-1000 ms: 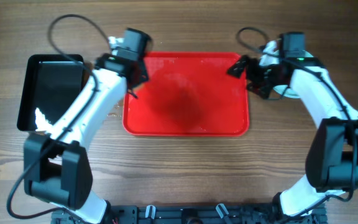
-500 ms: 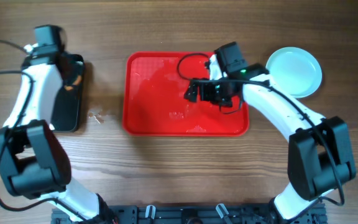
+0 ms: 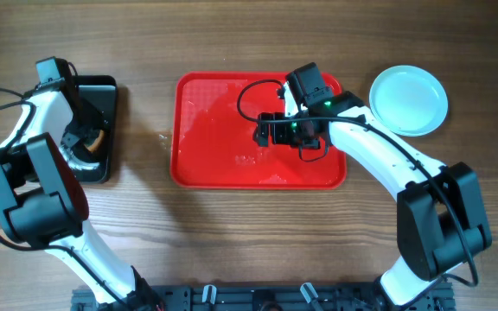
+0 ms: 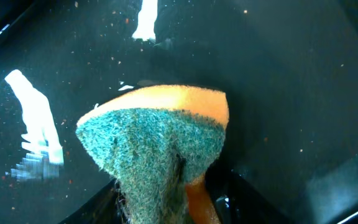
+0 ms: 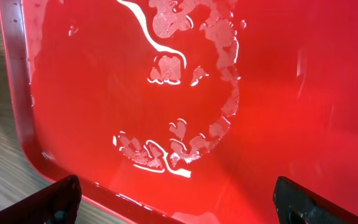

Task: Clean dirty plates on tray and stack at the side
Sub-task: 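Carry the sponge with the left gripper into the black tray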

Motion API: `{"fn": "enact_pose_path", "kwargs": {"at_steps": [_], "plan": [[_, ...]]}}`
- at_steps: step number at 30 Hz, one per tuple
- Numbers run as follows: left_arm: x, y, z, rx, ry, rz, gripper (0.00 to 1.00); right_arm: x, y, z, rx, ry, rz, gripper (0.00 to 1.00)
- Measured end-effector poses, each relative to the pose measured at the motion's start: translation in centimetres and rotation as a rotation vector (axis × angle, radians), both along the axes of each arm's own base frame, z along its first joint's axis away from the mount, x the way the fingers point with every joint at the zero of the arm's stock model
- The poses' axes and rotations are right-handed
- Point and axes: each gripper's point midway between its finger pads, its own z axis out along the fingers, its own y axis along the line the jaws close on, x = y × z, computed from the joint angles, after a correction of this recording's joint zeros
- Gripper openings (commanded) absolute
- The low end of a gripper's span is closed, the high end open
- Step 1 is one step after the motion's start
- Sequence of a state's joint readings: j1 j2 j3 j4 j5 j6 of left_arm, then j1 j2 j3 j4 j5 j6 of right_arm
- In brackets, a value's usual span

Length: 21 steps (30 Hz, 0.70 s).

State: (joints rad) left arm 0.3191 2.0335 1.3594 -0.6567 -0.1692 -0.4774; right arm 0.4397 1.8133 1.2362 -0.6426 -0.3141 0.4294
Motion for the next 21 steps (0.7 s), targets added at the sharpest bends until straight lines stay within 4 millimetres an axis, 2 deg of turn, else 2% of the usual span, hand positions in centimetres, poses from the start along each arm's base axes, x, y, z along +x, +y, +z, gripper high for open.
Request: {"fn": "enact_pose_path", "kwargs": {"at_steps": [5,7,9,12,14,15,16,17,18,21], "plan": [[-0.1,-0.1,0.5,-0.002,-0.003,-0.001,0.50,0.0,-0.1,0.0,-0.006,-0.006,0.006,1.00],[-0.2,-0.1,1.7,0.001,-0.018,-0.002,0.52,0.1,-0.1,0.0,-0.008,-0.008,0.008,1.00],[-0.1,-0.3,3.9,0.006,-0.059,-0.004,0.53,0.0,-0.2,0.1,-0.010,-0.008,0.007,1.00],[0.2,-0.7,8.8,0.016,-0.168,-0.013,0.57,-0.3,-0.3,1.3,-0.004,-0.022,0.007,1.00],[0.0,-1.2,12.0,0.014,-0.243,-0.025,0.65,-0.7,-0.5,2.9,0.004,-0.044,0.006,0.99],[-0.2,-1.6,13.9,0.008,-0.286,-0.032,0.75,-1.0,-0.7,4.1,0.012,-0.063,0.006,1.00],[-0.5,-2.1,15.2,0.002,-0.316,-0.042,0.91,-1.2,-0.8,5.2,0.020,-0.081,0.005,0.99],[-0.7,-2.5,16.4,-0.008,-0.344,-0.052,1.00,-1.4,-0.9,5.8,0.025,-0.090,0.005,1.00],[-1.3,-3.4,18.3,-0.034,-0.388,-0.067,1.00,-2.2,-1.3,8.4,0.042,-0.136,0.003,1.00],[-2.5,-5.2,20.1,-0.094,-0.423,-0.097,1.00,-4.3,-2.6,11.9,0.049,-0.182,-0.004,0.99]]}}
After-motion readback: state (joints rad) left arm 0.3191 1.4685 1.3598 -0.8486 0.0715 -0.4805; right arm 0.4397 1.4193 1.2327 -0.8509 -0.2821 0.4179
